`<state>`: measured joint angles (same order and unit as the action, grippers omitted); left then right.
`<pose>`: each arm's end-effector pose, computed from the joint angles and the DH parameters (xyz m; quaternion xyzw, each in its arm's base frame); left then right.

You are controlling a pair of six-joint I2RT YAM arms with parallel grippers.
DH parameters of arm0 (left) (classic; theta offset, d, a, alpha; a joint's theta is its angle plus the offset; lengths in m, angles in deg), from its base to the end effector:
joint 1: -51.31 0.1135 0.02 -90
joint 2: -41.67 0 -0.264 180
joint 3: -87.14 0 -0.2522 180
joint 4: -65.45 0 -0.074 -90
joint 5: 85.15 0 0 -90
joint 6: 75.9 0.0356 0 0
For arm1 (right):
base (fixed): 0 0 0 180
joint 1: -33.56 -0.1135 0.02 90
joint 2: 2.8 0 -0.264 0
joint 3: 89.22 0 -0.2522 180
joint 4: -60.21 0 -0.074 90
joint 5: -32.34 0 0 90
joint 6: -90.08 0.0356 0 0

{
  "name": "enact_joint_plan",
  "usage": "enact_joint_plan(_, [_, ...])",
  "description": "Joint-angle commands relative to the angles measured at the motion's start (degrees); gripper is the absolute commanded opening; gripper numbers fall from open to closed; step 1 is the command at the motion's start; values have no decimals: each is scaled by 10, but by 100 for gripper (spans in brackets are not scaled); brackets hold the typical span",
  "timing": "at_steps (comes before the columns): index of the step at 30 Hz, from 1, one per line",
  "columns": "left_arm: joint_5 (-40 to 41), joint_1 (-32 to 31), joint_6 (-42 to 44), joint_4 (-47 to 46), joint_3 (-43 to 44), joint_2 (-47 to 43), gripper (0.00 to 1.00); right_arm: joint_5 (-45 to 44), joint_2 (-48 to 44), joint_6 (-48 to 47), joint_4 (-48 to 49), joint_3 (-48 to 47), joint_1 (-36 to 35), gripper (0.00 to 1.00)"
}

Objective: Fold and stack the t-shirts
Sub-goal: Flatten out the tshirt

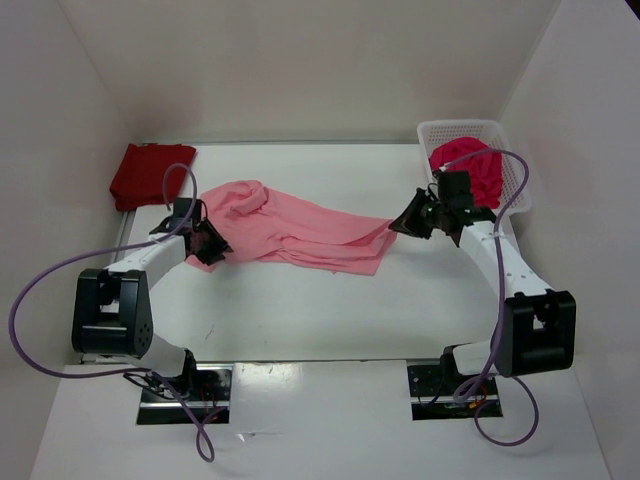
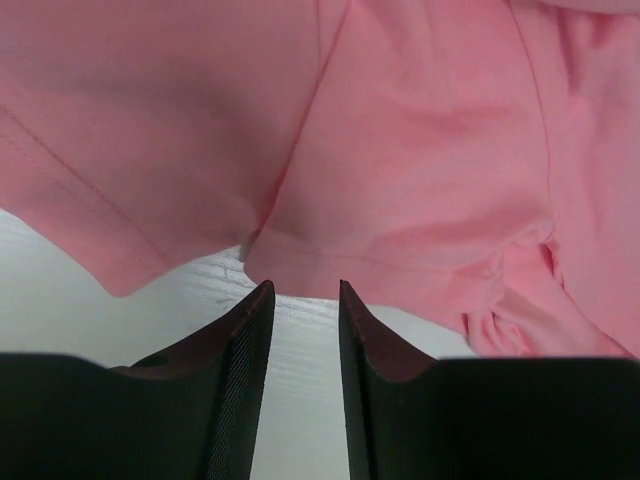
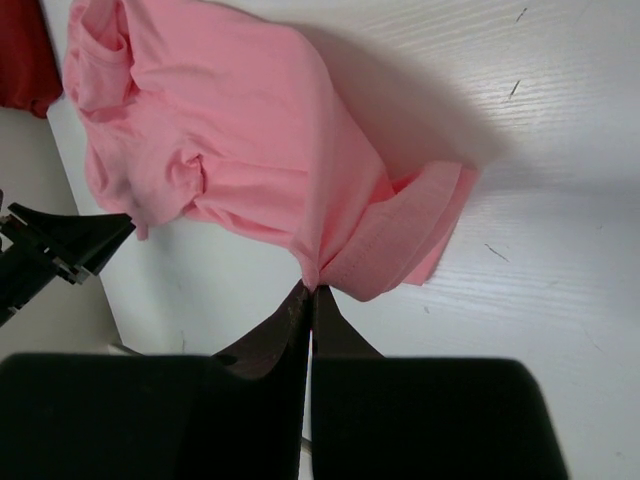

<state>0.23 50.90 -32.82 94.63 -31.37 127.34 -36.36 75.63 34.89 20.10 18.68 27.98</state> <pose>0.2955 -0.0050 0.1856 -0.3629 0.8765 -0.1611 0.2723 0.2889 0.0412 0.2667 0.1639 0.9004 0.2869 0.2830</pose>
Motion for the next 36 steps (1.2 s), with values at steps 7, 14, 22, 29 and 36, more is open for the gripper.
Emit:
enact_joint_plan(7, [44, 3, -51, -26, -46, -16, 35, 3, -41, -5, 19, 20, 4, 1])
enact_joint_plan(14, [27, 3, -51, -50, -44, 35, 35, 3, -41, -5, 19, 20, 4, 1])
enact_joint_plan(22, [22, 3, -51, -61, -33, 43, 39, 8, -46, -5, 14, 33, 4, 1])
enact_joint_plan(29, [34, 3, -46, -55, -26, 61, 14, 8, -51, -5, 14, 39, 4, 1])
enact_joint_plan(36, [51, 3, -11, -15, 10, 20, 2, 3, -57, -11, -4, 28, 4, 1])
